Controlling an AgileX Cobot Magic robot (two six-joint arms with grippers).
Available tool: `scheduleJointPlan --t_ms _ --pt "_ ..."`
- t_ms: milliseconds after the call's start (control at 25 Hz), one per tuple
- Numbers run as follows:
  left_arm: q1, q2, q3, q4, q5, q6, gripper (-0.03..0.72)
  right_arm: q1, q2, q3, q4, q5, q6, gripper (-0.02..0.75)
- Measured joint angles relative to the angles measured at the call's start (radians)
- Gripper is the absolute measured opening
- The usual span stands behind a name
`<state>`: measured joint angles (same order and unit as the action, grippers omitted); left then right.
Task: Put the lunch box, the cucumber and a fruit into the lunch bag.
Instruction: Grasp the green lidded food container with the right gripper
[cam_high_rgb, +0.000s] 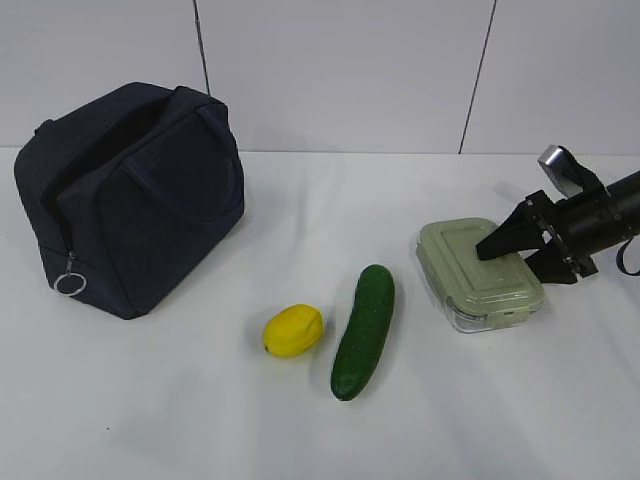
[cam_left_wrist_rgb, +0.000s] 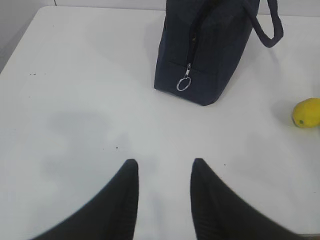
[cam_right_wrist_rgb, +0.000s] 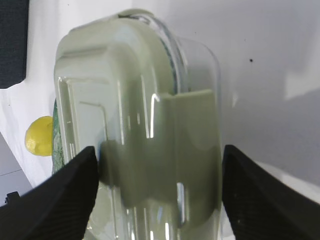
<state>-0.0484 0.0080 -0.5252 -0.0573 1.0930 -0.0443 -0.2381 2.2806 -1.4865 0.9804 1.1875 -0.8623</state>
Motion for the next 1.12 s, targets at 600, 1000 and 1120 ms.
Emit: scheduleJointPlan --t_ms 600,1000,1120 --pt "0.0 0.0 0.0 0.0 0.0 0.0 0.24 0.0 0.0 -0.002 0.009 0.017 0.004 0.493" --pt "0.0 0.0 0.0 0.0 0.0 0.0 0.24 0.0 0.0 -0.002 0.014 0.021 0.01 0.457" --pt "0.0 0.0 0.0 0.0 0.0 0.0 0.24 0.002 0.0 -0.002 0.014 0.023 0.01 0.442"
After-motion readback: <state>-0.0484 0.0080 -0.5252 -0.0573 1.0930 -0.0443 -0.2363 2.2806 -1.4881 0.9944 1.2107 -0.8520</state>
